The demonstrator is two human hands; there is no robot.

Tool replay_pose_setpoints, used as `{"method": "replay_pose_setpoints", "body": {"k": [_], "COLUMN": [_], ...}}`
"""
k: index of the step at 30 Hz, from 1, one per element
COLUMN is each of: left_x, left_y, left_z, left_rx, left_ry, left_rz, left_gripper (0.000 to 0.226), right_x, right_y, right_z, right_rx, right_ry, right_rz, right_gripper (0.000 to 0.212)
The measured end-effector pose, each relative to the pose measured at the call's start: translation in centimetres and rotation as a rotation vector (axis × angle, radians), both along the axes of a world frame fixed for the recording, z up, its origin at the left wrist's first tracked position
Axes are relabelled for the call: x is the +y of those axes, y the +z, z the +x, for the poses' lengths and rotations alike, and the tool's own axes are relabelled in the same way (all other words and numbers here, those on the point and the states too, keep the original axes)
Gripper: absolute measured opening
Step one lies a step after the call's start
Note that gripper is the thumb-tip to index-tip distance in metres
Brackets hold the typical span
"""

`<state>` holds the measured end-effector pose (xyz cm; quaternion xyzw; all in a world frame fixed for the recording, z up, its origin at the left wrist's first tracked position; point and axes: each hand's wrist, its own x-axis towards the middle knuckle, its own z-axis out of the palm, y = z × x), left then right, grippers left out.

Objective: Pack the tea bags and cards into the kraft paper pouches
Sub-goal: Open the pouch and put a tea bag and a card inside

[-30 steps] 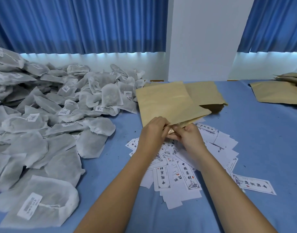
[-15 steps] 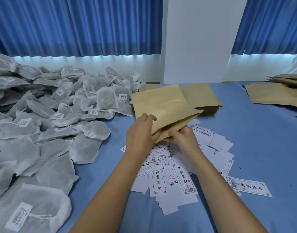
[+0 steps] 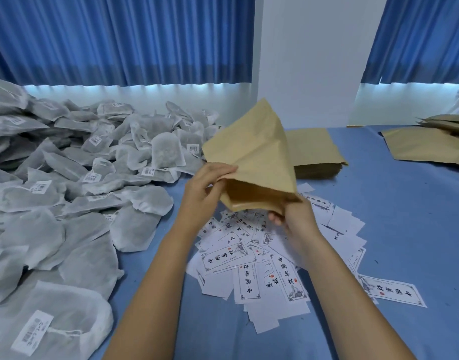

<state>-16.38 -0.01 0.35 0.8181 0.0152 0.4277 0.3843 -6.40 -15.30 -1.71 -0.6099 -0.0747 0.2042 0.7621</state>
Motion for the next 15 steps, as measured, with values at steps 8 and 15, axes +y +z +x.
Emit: {"method": "replay_pose_setpoints", "body": {"k": [8,15], "left_x": [6.6,5.9], "left_y": [-3.4,-4.0], "left_z": [-2.3,-0.6], "left_rx": [1.063,0.984], "left_ry": [1.137,1.052], "left_rz": [-0.039,0.03], "left_gripper": [0.069,0.047], "right_x": [-0.2,0.0], "right_y": [0.6,0.4], "right_z": [0.3,0.0], "right_rx": [0.119,0.096], "right_ry": [-0.114,-0.113], "right_rz": [0.228,0.22], "right_gripper": [0.02,0.019]}}
